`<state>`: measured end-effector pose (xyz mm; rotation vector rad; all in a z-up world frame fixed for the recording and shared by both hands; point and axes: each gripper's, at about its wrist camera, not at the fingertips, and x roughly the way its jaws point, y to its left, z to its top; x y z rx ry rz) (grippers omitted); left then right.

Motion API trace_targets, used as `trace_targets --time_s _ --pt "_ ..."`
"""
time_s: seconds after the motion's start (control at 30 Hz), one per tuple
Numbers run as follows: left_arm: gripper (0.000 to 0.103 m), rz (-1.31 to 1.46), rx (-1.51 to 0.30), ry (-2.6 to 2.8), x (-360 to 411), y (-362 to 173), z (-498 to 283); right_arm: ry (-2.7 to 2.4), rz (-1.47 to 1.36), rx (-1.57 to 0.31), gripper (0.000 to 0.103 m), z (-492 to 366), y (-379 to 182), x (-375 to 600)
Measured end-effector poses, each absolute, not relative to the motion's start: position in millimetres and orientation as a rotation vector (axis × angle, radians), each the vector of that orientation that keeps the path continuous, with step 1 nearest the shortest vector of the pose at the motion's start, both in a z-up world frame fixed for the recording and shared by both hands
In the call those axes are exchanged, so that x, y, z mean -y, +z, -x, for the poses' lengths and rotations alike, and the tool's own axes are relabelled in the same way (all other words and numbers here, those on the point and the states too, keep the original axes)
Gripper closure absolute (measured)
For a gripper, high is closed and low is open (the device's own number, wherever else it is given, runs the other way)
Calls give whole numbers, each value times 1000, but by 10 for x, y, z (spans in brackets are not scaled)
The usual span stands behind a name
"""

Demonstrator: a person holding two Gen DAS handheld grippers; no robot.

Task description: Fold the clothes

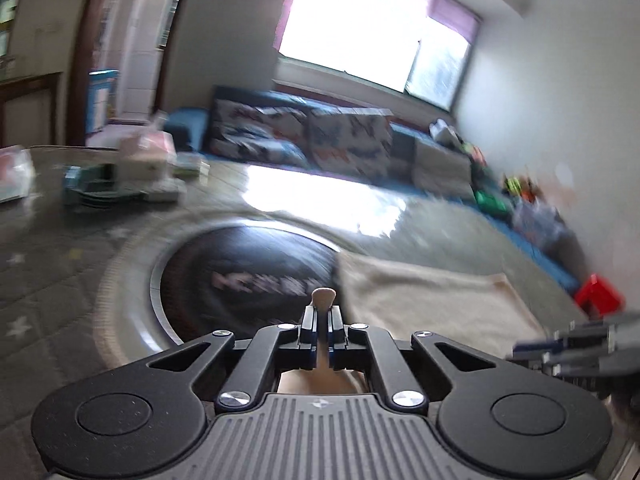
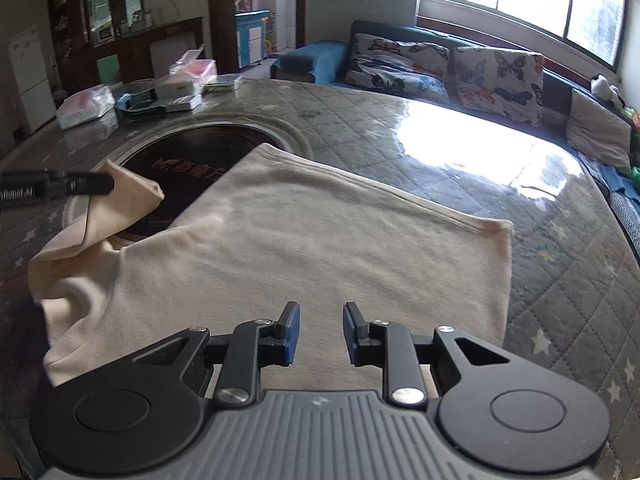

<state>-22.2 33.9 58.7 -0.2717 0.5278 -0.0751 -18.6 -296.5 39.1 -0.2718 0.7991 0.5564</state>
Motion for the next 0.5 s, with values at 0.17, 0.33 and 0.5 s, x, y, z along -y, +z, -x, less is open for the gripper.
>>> trace_targets --time_s 0.17,0.33,0.5 --pt "98 332 -456 39 -776 734 502 635 333 -782 79 308 431 2696" --pt "98 393 -401 146 -1183 751 800 715 376 -762 78 417 434 2416" --pt "98 470 -413 212 -1427 580 963 783 406 -747 78 453 380 2094"
